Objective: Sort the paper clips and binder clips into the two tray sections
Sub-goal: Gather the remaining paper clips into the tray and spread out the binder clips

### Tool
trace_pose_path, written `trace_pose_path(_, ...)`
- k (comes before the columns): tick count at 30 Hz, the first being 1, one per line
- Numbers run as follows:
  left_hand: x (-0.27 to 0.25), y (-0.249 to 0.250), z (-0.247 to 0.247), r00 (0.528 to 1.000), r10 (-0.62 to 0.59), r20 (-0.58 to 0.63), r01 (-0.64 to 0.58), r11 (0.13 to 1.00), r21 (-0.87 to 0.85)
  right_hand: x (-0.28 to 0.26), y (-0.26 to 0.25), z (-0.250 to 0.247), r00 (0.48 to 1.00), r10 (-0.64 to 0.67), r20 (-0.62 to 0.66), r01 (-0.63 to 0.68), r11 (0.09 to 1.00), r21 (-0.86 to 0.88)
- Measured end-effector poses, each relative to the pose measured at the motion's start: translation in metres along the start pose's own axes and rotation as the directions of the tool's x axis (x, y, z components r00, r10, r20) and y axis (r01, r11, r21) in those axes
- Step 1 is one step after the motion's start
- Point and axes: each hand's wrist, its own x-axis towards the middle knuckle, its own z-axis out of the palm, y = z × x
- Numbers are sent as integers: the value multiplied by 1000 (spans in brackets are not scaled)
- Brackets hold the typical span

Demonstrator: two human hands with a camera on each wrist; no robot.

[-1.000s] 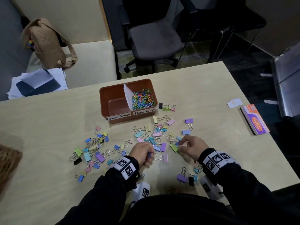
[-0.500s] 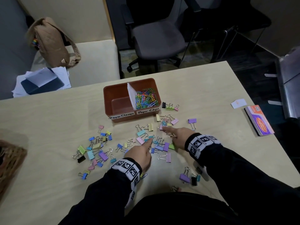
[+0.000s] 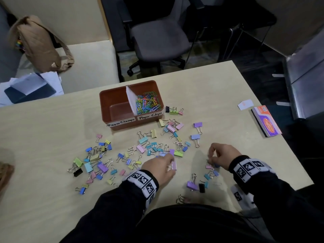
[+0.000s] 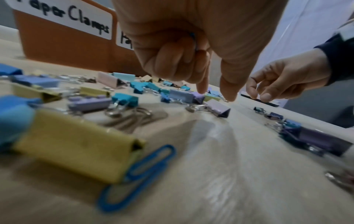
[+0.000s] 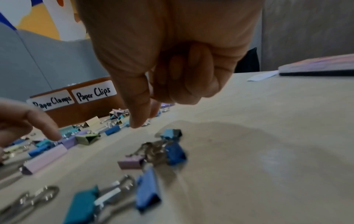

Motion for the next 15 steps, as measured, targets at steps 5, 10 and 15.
trace_pose_path(5, 2, 22, 17, 980, 177, 91, -183, 981, 59, -11, 13, -1, 999, 34, 19, -31, 992, -123)
trace_pose_path(10, 7, 38, 31, 909, 338, 246, -376, 918, 127, -30, 17, 7, 985, -53, 165, 110, 928, -357)
trace_pose_path(15, 16, 40, 32, 914, 339, 223, -379, 909, 173, -38, 24, 29, 983, -40, 179, 121, 877, -466)
